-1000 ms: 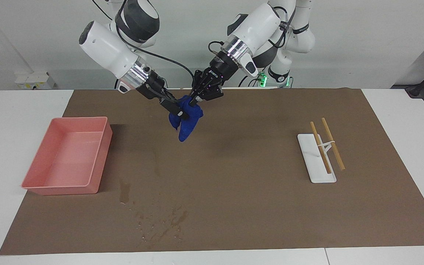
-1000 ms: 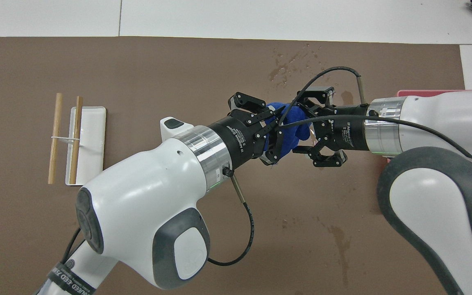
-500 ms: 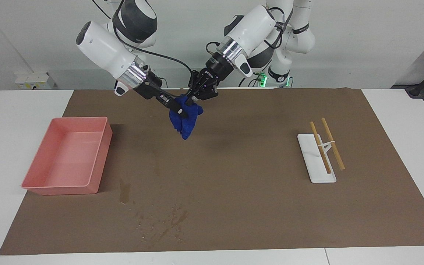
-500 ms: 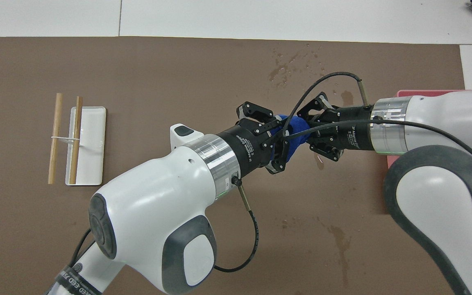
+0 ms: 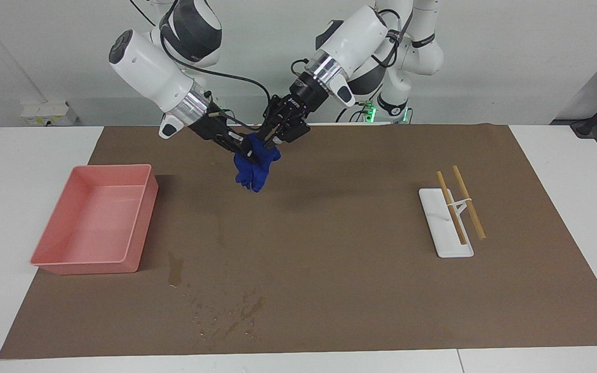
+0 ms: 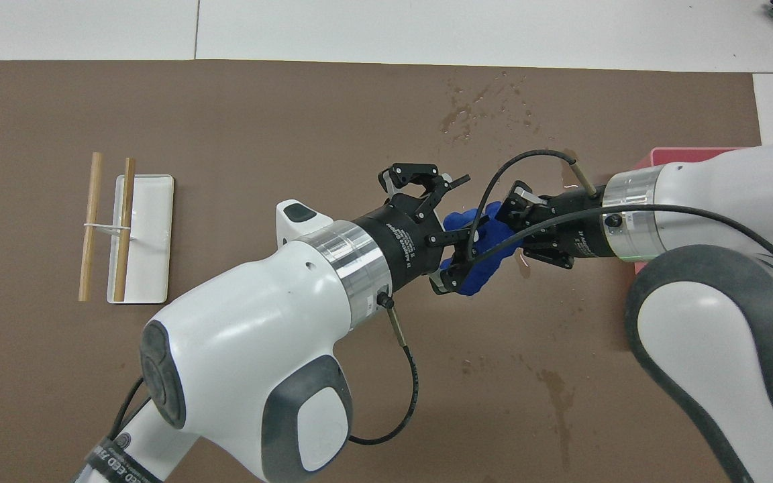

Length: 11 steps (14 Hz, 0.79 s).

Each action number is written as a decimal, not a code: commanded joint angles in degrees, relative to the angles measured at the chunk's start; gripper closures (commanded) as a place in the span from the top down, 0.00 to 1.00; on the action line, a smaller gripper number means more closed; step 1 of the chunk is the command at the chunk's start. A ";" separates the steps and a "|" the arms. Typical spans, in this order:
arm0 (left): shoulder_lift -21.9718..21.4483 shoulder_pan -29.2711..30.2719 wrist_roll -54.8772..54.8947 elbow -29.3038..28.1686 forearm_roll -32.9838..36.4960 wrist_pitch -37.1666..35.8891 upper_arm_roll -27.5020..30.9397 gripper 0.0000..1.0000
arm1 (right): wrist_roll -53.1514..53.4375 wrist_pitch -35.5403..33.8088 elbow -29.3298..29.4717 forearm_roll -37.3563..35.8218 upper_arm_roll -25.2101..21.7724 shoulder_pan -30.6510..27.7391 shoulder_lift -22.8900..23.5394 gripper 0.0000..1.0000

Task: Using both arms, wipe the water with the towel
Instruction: 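Lower the towel onto the water with the right gripper while the left gripper withdraws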

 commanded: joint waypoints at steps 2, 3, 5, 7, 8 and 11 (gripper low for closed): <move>-0.80 3.19 7.70 -0.31 5.81 -1.42 0.83 1.00 | -15.66 -5.57 0.47 -8.46 0.22 -2.69 -1.01 0.00; -0.80 5.30 12.43 -0.22 5.90 -2.21 0.83 1.00 | -20.04 -6.54 0.47 -11.79 0.22 -3.22 -1.01 0.00; -0.89 9.69 22.37 -0.22 5.90 -5.36 0.83 1.00 | -29.45 -6.46 -0.58 -19.69 0.31 -3.48 -1.36 0.00; -0.89 14.26 30.63 0.22 5.90 -9.58 0.83 1.00 | -38.50 -4.45 -3.47 -25.68 0.31 -4.09 -1.62 0.00; -0.89 15.85 34.94 0.48 5.99 -11.43 0.91 1.00 | -41.24 -2.09 -5.31 -26.67 0.31 -5.40 -1.45 0.00; -1.77 23.21 51.70 0.83 10.79 -21.32 0.91 1.00 | -42.41 4.60 -8.67 -26.68 0.48 -7.26 3.37 0.00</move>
